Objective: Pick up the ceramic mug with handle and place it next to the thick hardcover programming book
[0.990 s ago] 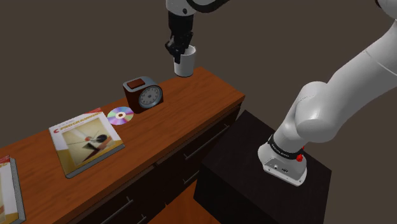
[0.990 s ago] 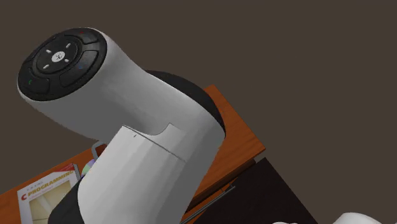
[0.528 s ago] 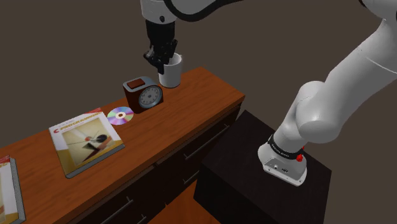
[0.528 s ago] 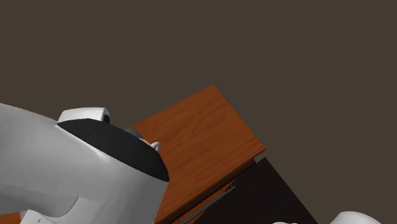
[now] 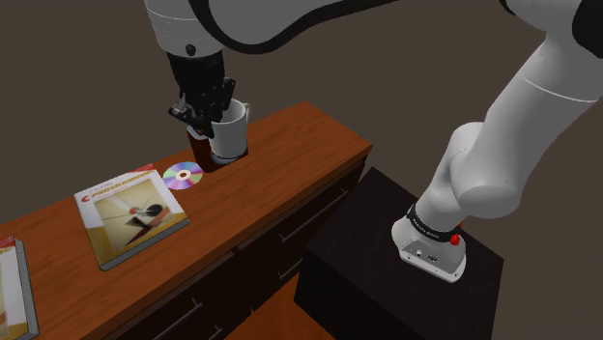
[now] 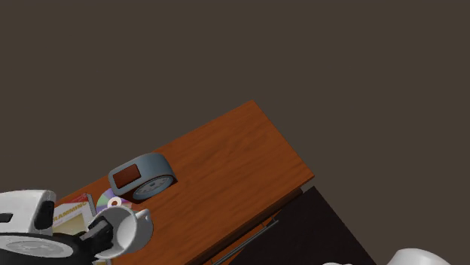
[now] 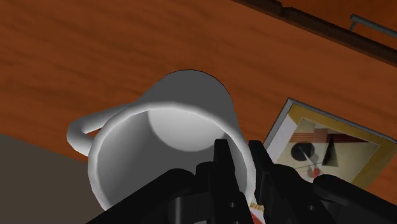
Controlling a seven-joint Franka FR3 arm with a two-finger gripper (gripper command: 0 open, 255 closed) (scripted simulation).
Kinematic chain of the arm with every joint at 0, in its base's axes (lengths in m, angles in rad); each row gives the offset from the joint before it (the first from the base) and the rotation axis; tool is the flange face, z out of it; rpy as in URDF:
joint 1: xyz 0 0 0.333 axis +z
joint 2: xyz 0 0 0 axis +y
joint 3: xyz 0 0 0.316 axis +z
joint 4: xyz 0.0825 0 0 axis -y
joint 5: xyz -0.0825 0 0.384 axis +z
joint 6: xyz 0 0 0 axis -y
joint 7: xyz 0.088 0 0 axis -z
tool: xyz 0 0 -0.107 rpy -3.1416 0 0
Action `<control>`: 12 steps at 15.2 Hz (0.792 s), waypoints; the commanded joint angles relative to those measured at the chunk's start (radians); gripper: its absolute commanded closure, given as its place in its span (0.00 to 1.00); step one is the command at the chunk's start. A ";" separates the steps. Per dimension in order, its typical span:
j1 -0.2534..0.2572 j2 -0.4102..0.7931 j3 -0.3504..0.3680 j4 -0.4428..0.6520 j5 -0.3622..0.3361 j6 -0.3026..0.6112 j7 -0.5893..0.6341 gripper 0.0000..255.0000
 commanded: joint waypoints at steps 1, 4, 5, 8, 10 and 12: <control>0.023 0.048 0.024 0.060 -0.021 -0.021 0.051 1.00; 0.064 0.131 0.057 0.159 -0.060 -0.055 0.128 1.00; 0.080 0.160 0.065 0.193 -0.073 -0.067 0.151 1.00; 0.079 0.161 0.063 0.154 -0.075 -0.027 0.157 1.00; 0.079 0.163 0.062 0.130 -0.078 -0.002 0.161 1.00; 0.078 0.166 0.062 0.106 -0.080 0.024 0.165 1.00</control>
